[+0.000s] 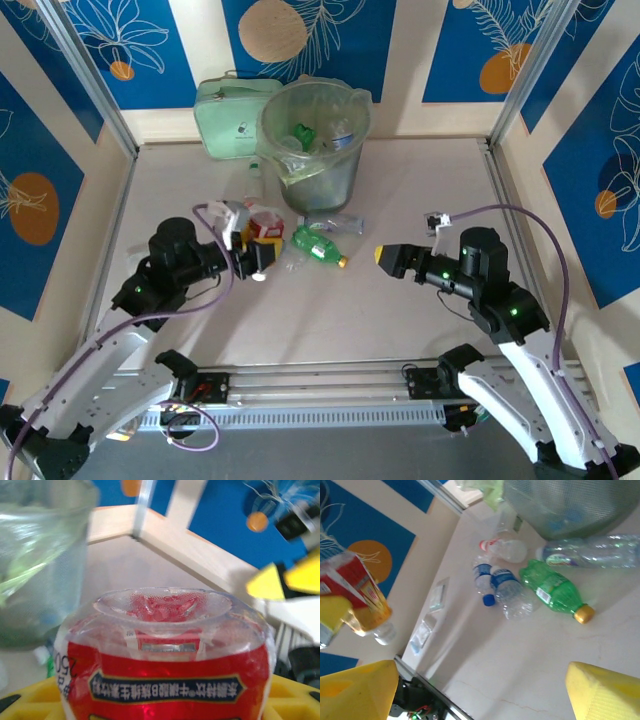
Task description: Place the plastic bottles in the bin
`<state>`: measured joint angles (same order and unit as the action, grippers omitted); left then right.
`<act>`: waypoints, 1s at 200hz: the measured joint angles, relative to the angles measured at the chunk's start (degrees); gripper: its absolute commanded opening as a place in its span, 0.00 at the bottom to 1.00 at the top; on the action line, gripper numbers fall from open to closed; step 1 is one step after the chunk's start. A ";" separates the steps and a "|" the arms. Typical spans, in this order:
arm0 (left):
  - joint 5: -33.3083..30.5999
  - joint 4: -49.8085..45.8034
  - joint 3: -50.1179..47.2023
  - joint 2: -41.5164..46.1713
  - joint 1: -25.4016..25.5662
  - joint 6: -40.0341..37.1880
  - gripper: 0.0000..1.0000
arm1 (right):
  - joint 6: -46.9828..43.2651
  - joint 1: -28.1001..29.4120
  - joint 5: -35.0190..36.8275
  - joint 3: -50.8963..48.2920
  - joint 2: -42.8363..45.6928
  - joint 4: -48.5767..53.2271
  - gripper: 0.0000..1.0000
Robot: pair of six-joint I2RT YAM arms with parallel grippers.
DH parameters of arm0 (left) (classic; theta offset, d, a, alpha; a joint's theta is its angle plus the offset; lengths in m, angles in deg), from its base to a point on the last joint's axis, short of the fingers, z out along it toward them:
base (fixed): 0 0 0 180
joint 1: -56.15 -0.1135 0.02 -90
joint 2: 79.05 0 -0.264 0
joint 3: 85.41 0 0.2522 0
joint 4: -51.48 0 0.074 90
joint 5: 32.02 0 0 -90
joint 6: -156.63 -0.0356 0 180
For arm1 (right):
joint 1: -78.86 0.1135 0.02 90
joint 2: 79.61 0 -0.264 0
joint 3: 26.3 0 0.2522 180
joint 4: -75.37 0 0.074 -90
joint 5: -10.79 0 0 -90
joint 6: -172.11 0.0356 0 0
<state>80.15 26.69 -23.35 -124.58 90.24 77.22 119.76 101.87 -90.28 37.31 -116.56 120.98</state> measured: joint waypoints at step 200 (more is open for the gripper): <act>2.23 9.42 -1.22 -5.20 8.59 -21.03 0.42 | -9.42 31.52 10.29 21.94 -30.73 -8.13 0.98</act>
<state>82.38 36.11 -24.58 -129.79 98.83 56.19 110.34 133.38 -79.99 59.25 -147.29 112.85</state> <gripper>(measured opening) 0.554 0.995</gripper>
